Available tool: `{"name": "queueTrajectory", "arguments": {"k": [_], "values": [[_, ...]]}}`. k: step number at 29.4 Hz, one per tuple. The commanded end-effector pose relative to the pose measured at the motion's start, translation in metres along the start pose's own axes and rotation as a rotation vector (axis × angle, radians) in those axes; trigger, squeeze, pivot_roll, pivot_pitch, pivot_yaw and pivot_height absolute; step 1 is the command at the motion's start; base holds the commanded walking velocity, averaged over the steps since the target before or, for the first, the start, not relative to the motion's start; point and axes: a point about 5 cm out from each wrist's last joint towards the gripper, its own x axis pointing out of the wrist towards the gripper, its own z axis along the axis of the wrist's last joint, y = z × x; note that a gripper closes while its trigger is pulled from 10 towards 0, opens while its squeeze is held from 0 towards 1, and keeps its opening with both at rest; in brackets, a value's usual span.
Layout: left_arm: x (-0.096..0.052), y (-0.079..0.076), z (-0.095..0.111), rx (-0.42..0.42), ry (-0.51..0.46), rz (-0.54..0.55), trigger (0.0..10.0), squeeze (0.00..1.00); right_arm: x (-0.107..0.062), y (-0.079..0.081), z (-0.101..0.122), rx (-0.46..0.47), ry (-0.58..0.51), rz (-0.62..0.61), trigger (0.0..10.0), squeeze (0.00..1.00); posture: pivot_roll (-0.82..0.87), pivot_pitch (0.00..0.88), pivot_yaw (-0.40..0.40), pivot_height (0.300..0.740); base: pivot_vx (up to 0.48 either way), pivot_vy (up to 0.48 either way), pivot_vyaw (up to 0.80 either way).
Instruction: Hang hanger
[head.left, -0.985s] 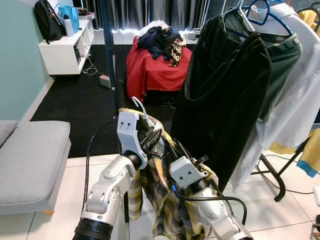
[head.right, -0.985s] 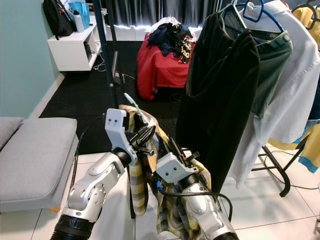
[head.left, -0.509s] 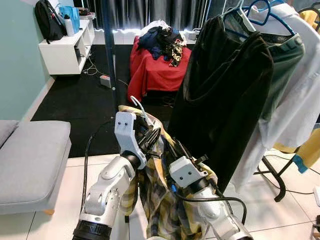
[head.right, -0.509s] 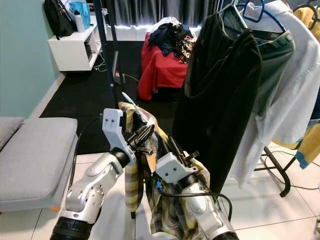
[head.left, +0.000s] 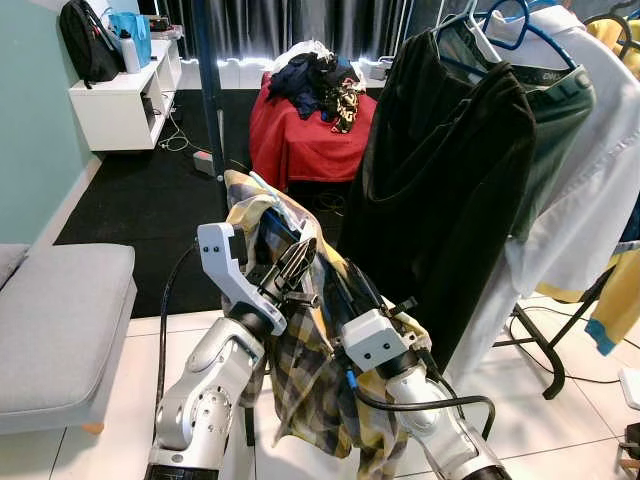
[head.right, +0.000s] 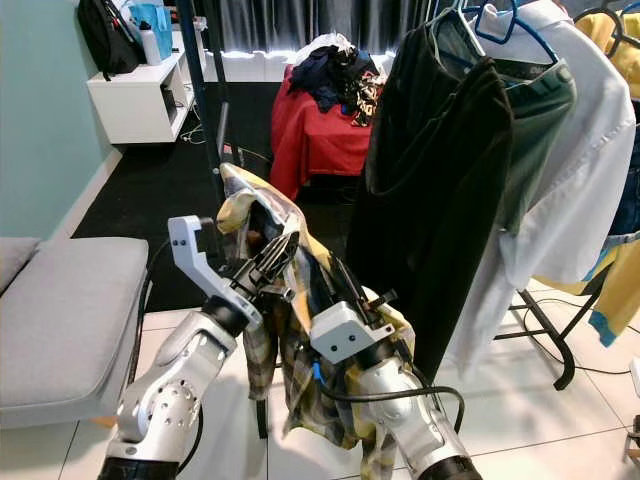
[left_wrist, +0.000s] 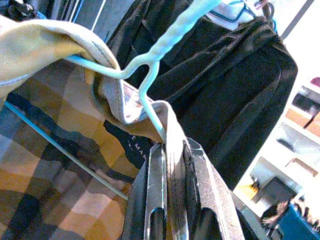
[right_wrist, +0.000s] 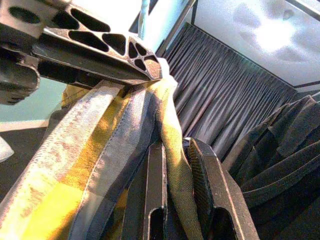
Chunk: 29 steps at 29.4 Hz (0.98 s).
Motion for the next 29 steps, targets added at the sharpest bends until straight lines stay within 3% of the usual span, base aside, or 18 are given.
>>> {"name": "queueTrajectory", "arguments": {"k": [1, 6, 7, 9, 10, 21, 23, 26, 29], "values": [[0.003, -0.021, -0.006, 0.021, 0.043, -0.141, 10.0, 0.0, -0.003, 0.001, -0.007, -0.003, 0.047, 0.01, 10.0, 0.0, 0.02, 0.18, -0.015, 0.74, 0.0, 0.0, 0.0], [0.003, -0.019, -0.011, 0.057, 0.08, -0.128, 10.0, 0.0, -0.003, 0.001, -0.007, -0.004, 0.046, 0.01, 10.0, 0.0, 0.02, 0.18, -0.014, 0.74, 0.0, 0.0, 0.0], [0.003, -0.019, -0.013, 0.068, 0.097, -0.131, 10.0, 1.0, -0.003, 0.001, -0.007, -0.004, 0.045, 0.008, 10.0, 0.0, 0.02, 0.18, -0.013, 0.74, 0.0, 0.0, 0.0], [0.003, -0.018, -0.014, 0.08, 0.108, -0.129, 10.0, 1.0, -0.003, 0.001, -0.007, -0.004, 0.045, 0.008, 10.0, 0.0, 0.02, 0.18, -0.013, 0.74, 0.0, 0.0, 0.0], [0.003, -0.018, -0.014, 0.084, 0.112, -0.13, 10.0, 0.0, -0.003, 0.001, -0.007, -0.003, 0.046, 0.007, 10.0, 0.0, 0.02, 0.181, -0.013, 0.74, 0.0, 0.0, 0.0], [0.0, -0.019, -0.018, 0.113, 0.134, -0.134, 10.0, 0.0, -0.004, 0.001, -0.007, -0.002, 0.044, 0.007, 10.0, 0.0, 0.02, 0.181, -0.014, 0.74, 0.0, 0.0, 0.0], [-0.001, -0.016, -0.026, 0.222, 0.206, -0.124, 10.0, 0.0, -0.004, 0.001, -0.007, -0.002, 0.042, 0.009, 10.0, 0.0, 0.02, 0.178, -0.014, 0.74, 0.0, 0.0, 0.0], [-0.001, -0.013, -0.03, 0.279, 0.239, -0.097, 10.0, 0.0, -0.004, 0.002, -0.006, -0.002, 0.042, 0.01, 10.0, 0.0, 0.02, 0.176, -0.013, 0.74, 0.0, 0.0, 0.0], [0.001, 0.001, -0.028, 0.406, 0.239, 0.021, 10.0, 0.0, -0.004, 0.002, -0.006, -0.003, 0.039, 0.01, 10.0, 0.0, 0.02, 0.171, -0.012, 0.74, 0.0, 0.0, 0.0]]}}
